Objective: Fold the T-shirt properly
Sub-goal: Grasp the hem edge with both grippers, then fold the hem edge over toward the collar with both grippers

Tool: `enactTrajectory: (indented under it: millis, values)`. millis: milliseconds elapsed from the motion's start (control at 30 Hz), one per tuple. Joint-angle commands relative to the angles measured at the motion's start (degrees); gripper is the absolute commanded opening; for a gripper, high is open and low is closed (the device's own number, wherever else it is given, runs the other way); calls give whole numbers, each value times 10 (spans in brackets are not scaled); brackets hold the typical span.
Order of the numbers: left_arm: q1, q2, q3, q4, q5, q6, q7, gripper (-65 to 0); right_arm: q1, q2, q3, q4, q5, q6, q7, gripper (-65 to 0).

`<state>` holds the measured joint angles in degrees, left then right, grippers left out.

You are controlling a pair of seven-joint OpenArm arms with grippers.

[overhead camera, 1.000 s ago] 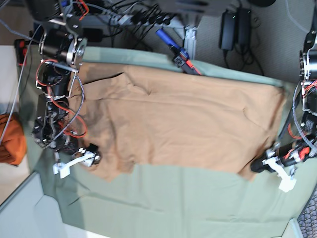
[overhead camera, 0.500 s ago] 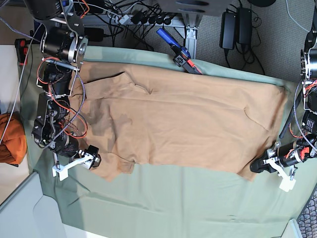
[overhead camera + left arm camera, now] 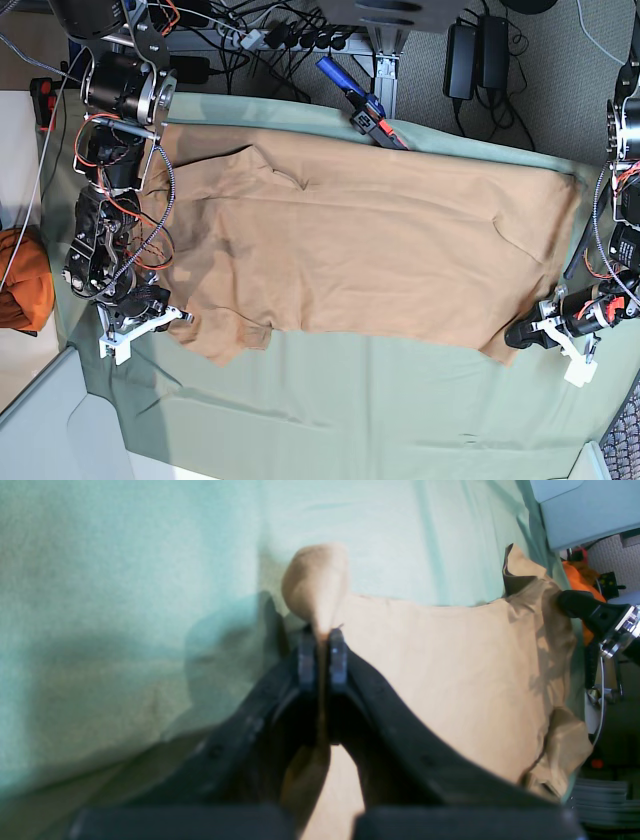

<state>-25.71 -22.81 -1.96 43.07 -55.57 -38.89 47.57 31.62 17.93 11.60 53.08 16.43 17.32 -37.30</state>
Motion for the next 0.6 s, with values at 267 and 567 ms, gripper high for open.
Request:
enactTrajectory:
  millis: [267, 567]
  values:
    - [-16, -31, -3, 29, -47, -11, 54, -650, 12, 33, 2, 21, 58, 46, -50, -650]
    - [39, -77, -2, 154, -135, -11, 127, -650, -106, 85, 3, 182, 112, 45, -67, -650]
